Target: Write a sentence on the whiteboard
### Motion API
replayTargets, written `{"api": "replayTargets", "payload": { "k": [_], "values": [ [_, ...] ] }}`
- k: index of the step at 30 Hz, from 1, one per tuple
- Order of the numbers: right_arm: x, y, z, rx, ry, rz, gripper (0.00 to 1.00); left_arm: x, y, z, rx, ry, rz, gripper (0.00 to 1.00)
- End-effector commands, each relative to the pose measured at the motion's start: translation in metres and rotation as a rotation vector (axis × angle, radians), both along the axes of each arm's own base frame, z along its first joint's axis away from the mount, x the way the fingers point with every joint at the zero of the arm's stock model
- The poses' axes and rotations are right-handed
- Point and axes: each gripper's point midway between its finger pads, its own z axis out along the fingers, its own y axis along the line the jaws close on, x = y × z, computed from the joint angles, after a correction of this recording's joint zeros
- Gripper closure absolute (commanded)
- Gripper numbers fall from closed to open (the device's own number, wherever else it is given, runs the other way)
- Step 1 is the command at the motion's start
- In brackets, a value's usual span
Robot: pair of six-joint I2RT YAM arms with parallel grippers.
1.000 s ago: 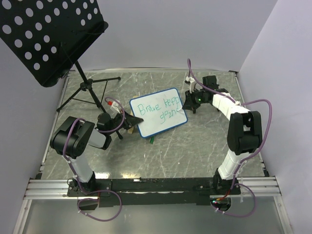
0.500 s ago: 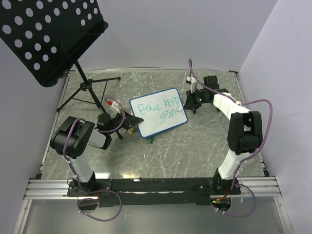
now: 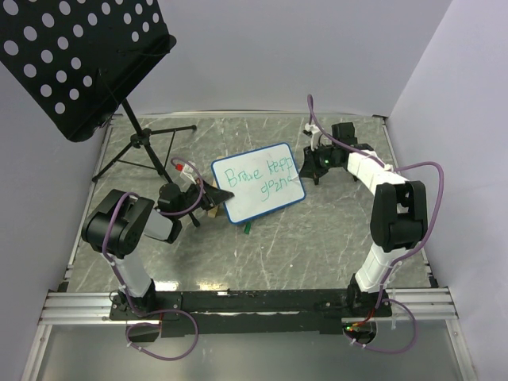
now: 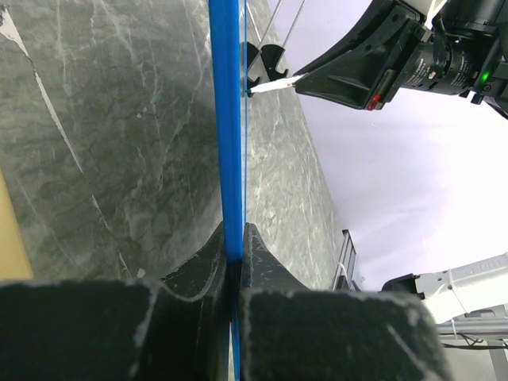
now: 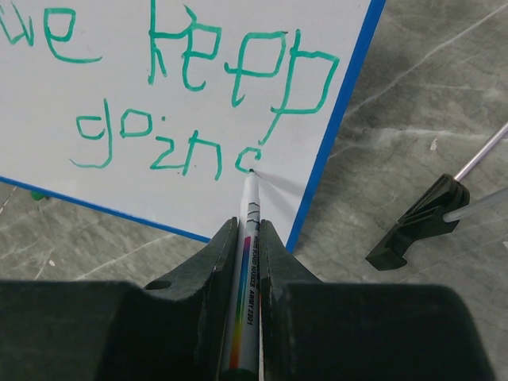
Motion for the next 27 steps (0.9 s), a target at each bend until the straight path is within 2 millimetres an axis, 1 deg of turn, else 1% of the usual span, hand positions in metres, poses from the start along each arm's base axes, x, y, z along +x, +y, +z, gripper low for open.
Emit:
{"api": "replayTargets", "payload": {
  "k": [1, 6, 15, 20, 27],
  "values": [
    [0.02, -0.002, 0.017, 0.004, -0.06, -0.024, 1.0, 0.0, -0.007, 0.075, -0.09, -0.367, -0.045, 0.99],
    [0.023, -0.001, 0.021, 0.006, -0.07, -0.025, 1.0, -0.001, -0.007, 0.075, -0.09, -0.367, -0.044, 0.99],
    [0.023, 0.0, 0.012, 0.009, -0.046, -0.019, 1.0, -0.002, -0.007, 0.075, -0.091, -0.367, -0.046, 0.99],
    [0.017, 0.0, 0.004, -0.001, -0.024, -0.011, 1.0, -0.002, -0.007, 0.074, -0.091, -0.367, -0.046, 0.99],
    [0.011, -0.001, 0.0, -0.012, -0.015, 0.003, 1.0, -0.001, -0.007, 0.075, -0.09, -0.367, -0.041, 0.99]
  ]
}}
